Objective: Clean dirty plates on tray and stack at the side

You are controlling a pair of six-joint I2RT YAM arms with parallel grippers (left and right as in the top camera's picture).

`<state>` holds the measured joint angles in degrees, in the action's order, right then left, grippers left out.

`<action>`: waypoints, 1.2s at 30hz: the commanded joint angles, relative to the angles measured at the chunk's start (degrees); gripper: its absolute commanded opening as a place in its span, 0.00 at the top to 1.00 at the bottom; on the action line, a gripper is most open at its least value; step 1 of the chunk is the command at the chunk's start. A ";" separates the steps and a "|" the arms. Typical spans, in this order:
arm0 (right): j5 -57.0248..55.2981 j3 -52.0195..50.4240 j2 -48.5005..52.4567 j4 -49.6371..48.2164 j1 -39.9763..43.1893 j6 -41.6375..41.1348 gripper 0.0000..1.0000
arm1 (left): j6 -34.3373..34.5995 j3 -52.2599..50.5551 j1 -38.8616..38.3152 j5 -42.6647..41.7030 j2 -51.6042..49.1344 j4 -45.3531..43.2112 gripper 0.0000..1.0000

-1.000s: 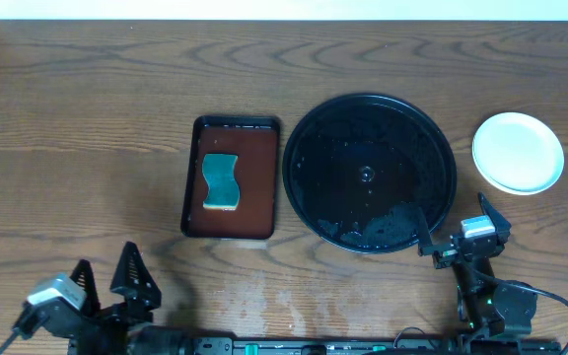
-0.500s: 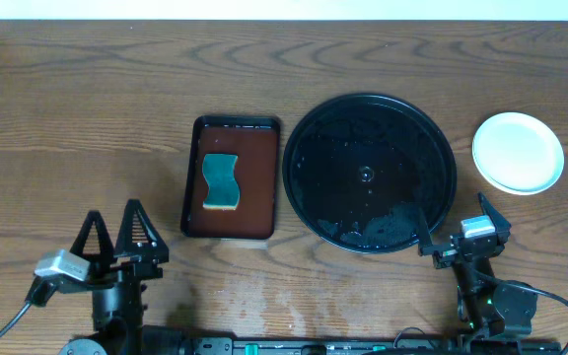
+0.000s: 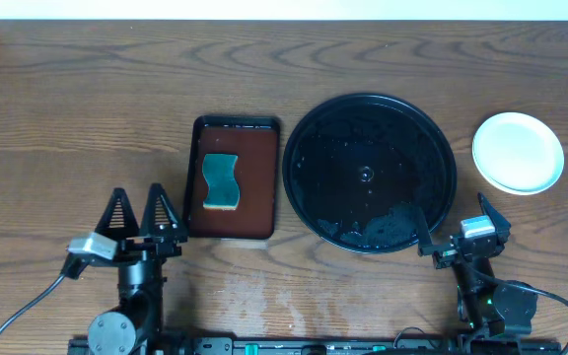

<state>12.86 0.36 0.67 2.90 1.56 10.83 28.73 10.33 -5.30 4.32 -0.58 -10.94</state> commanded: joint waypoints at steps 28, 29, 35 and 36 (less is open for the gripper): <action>0.50 -0.04 -0.37 0.22 -0.92 0.37 0.01 | -20.50 -10.10 0.31 -5.16 0.48 7.72 0.19; 0.50 -0.04 -0.37 0.22 -0.92 0.37 0.01 | -23.67 -10.10 0.31 -6.27 0.48 7.72 0.19; 0.50 -0.04 -0.37 0.22 -0.92 0.37 0.01 | -30.84 -10.10 0.31 -8.20 0.48 10.27 0.19; 0.50 -0.04 -0.37 0.22 -0.92 0.37 0.01 | -30.84 -10.10 0.31 -8.20 0.48 11.41 0.19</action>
<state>12.91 0.36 0.69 2.87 1.58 10.83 3.31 0.38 -5.30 -2.07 -0.58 -0.73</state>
